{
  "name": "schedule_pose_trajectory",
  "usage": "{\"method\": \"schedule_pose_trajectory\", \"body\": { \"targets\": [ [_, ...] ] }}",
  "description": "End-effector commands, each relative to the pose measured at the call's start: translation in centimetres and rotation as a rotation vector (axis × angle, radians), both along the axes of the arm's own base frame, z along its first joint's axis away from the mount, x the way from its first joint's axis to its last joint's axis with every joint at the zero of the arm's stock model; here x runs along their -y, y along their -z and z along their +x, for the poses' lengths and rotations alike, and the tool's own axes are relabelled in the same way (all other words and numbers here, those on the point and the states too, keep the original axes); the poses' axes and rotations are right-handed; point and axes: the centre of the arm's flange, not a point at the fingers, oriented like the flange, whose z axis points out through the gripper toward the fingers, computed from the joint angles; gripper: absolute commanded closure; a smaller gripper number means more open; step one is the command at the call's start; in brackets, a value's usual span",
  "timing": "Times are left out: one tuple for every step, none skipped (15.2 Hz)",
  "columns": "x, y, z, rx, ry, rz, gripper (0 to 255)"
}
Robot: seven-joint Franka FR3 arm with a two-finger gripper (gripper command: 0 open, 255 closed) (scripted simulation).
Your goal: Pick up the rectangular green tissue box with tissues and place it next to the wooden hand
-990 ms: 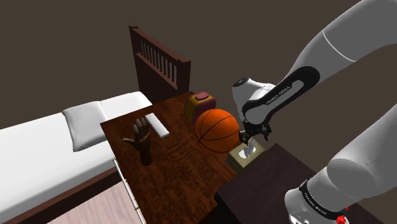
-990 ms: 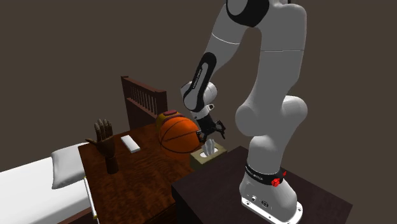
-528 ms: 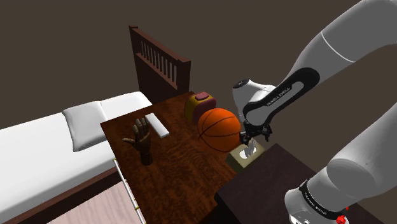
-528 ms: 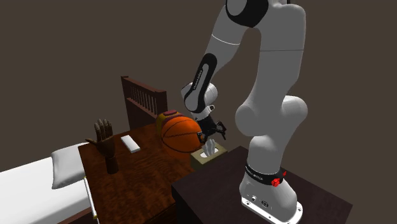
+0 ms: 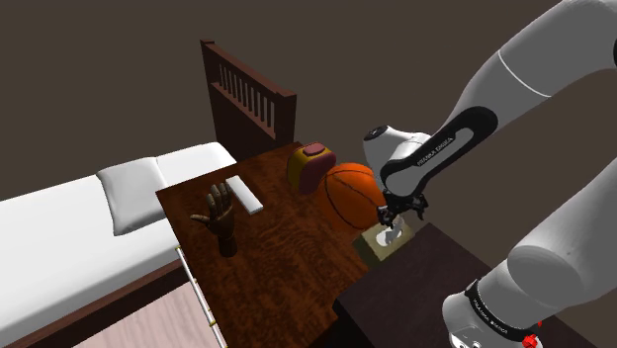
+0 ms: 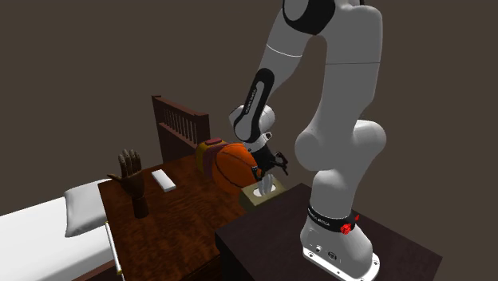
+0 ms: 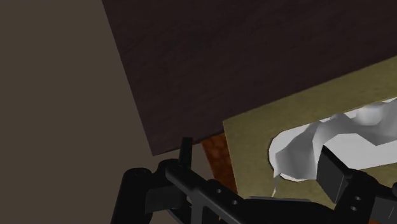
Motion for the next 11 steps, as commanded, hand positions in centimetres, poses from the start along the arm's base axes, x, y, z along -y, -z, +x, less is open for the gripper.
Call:
{"method": "schedule_pose_trajectory", "body": {
  "targets": [
    [-0.9,1.7,1.8,0.158,0.0,0.074,255],
    [-2.0,-0.8,2.5,0.16,-0.005,0.07,255],
    [-2.0,-1.4,2.5,0.16,-0.005,0.07,255],
    [-2.0,-1.9,2.5,0.16,-0.005,0.07,255],
    [-2.0,-2.4,2.5,0.16,-0.005,0.07,255],
    [-2.0,-2.9,2.5,0.16,-0.005,0.07,255],
    [-2.0,-3.5,2.5,0.16,-0.005,0.07,255],
    [-2.0,-4.0,2.5,0.16,-0.005,0.07,255],
    [-2.0,-4.5,2.5,0.16,-0.005,0.07,255],
    [-2.0,-5.1,2.5,0.16,-0.005,0.07,255],
    [-2.0,-5.6,2.5,0.16,-0.005,0.07,255]
  ]
}}
